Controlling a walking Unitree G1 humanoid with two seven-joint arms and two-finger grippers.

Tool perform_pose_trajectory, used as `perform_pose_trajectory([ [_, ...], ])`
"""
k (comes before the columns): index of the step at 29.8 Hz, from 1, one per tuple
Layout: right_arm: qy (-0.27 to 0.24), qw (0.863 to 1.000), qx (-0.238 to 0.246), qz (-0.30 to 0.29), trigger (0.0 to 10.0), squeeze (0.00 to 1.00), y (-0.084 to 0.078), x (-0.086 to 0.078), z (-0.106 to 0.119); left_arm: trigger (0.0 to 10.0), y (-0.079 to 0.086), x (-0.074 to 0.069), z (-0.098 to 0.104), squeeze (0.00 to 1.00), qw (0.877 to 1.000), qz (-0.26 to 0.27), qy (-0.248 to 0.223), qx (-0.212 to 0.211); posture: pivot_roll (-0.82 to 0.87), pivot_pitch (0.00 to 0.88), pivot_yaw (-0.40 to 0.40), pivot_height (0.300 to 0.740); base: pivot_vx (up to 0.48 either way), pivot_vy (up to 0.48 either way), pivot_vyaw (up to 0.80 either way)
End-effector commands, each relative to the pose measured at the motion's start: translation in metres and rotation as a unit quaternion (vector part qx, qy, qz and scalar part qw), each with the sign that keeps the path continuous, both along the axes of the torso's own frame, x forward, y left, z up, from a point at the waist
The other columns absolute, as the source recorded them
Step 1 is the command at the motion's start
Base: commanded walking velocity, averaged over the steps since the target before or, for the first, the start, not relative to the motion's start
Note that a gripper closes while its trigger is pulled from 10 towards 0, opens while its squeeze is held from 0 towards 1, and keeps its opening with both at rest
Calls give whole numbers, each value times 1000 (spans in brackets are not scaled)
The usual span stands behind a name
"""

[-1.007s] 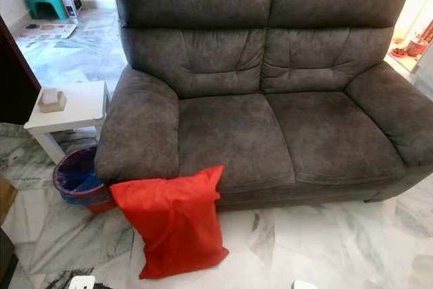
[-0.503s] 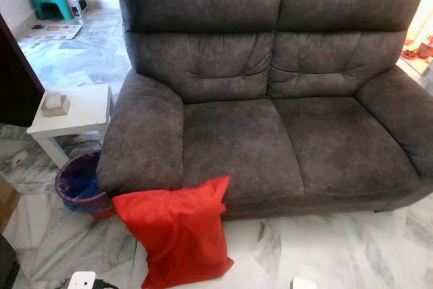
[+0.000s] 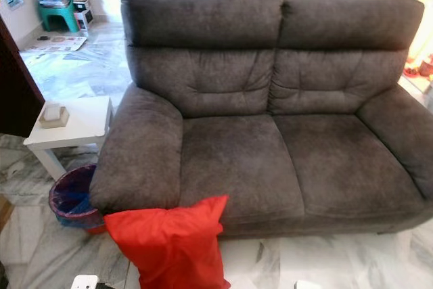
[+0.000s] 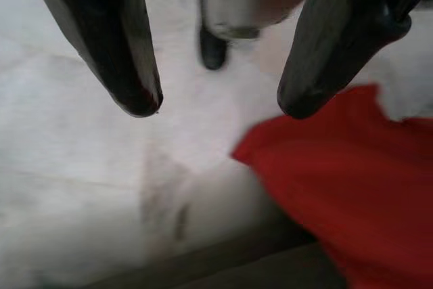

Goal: Move the pillow to the sofa from floor

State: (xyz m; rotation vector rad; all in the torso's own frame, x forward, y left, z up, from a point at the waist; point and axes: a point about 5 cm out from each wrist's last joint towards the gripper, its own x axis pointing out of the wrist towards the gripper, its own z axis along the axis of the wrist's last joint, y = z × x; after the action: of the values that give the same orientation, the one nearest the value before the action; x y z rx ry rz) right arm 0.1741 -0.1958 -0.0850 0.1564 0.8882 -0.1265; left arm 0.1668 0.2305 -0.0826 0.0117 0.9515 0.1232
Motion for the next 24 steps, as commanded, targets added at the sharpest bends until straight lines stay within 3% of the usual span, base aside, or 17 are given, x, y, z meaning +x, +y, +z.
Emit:
perform_pose_trajectory([
  [1,7,1000,-13,-13,10000,0,-12,-6,-1,10000,-5,2,-1,0,1000,3,-1,-8,-37,89,-5,740,251,0,0],
  [12,12,1000,-13,-16,10000,0,-12,-8,-2,10000,-4,1,-1,0,1000,2,-1,-7,-35,91,-3,740,256,0,0],
  [24,7,1000,-23,-2,10000,0,-13,-8,-1,10000,-5,1,-1,0,1000,0,-3,-5,-36,94,-6,740,0,0,67],
])
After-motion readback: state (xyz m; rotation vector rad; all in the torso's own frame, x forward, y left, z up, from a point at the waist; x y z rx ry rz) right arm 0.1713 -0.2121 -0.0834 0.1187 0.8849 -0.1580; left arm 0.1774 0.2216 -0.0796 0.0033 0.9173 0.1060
